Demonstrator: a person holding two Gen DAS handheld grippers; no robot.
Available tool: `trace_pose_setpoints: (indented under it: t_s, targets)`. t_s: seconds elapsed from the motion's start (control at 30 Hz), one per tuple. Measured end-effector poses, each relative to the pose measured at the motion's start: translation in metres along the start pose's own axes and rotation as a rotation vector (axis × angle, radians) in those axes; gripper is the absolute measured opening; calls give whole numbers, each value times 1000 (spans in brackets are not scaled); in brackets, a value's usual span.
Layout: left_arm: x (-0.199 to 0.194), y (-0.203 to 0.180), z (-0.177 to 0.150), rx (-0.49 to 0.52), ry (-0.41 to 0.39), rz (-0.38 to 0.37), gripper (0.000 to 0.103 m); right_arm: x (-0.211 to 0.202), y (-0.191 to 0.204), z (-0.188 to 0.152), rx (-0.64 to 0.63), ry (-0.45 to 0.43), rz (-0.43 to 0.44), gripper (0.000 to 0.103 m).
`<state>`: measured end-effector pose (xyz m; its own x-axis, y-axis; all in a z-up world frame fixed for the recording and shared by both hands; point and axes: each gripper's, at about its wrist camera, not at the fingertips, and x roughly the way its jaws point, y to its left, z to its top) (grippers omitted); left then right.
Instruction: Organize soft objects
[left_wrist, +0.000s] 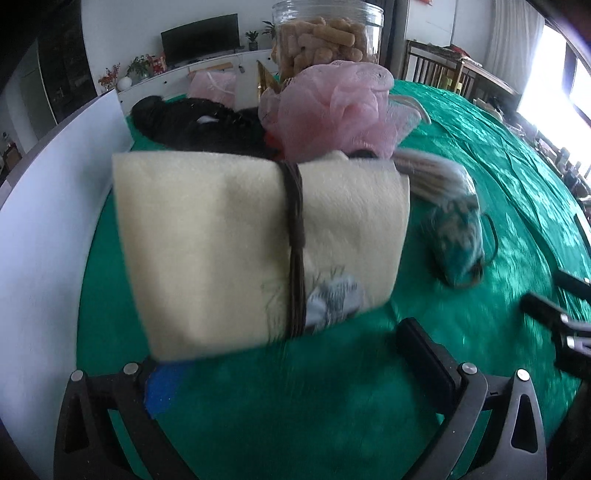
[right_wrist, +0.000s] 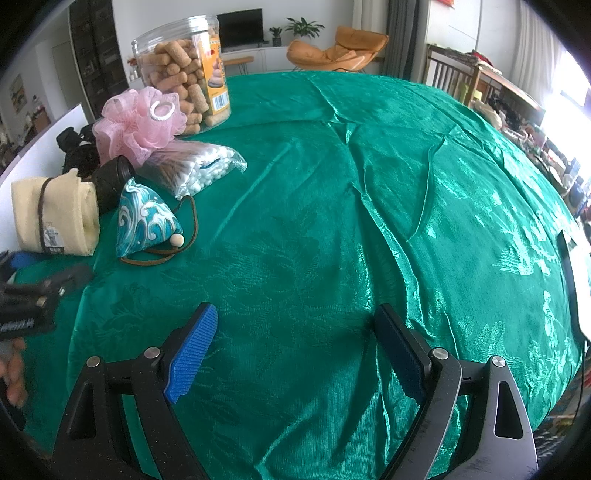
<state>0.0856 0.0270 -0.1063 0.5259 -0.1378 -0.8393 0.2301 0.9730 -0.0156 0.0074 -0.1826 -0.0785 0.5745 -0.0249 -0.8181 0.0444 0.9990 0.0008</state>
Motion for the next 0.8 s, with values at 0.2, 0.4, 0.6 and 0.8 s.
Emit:
trace_pose_setpoints:
  t_s: [0.2, 0.4, 0.6, 0.8]
  targets:
    - [-14, 16, -11, -57, 43, -26, 103, 0, 0, 0, 0, 0, 0, 89]
    - [-48, 39, -21, -149, -3, -118, 103, 0, 0, 0, 1, -1, 0, 89]
    - [-62, 32, 6, -105, -82, -86, 103, 0, 0, 0, 0, -1, 0, 89]
    - [-52, 22, 66, -7, -181, -51, 103, 0, 0, 0, 0, -1, 0, 89]
